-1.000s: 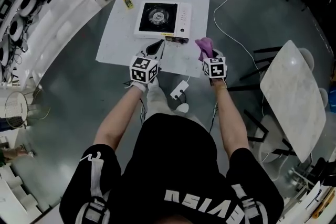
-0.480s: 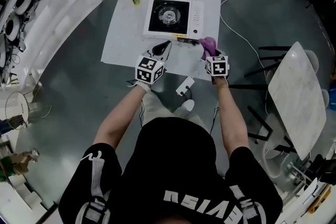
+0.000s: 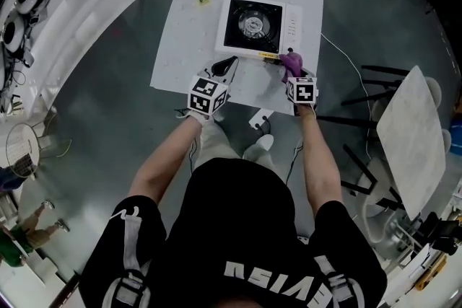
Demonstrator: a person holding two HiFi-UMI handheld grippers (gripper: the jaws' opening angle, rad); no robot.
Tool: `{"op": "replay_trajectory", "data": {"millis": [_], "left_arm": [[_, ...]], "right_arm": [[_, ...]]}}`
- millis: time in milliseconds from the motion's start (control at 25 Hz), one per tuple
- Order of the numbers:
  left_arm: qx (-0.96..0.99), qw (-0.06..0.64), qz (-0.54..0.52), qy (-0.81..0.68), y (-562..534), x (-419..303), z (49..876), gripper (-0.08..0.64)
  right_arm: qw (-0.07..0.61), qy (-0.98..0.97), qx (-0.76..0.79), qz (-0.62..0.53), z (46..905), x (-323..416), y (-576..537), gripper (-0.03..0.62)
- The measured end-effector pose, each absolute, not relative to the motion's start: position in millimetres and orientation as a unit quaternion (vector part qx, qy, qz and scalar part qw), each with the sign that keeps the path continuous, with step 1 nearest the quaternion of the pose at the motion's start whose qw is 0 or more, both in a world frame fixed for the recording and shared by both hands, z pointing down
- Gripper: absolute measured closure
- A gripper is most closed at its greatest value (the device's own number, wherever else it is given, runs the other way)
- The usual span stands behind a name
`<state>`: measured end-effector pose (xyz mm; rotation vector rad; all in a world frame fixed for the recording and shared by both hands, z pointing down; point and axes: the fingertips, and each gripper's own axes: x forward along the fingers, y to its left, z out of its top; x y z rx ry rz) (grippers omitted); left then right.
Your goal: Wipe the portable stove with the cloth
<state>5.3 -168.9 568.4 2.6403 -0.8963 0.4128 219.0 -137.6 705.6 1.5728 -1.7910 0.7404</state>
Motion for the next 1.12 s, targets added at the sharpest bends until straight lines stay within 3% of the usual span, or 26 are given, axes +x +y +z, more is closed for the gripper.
{"op": "replay_trajectory", "data": {"millis": [1120], "left_arm": [[0.904,0.168,0.136,-0.369,-235.5,-165.9,566.2,0.551]], "right_arm": [[0.340,-0.730,0.524,0.278,720.8,9.1,-200.7,0.494]]}}
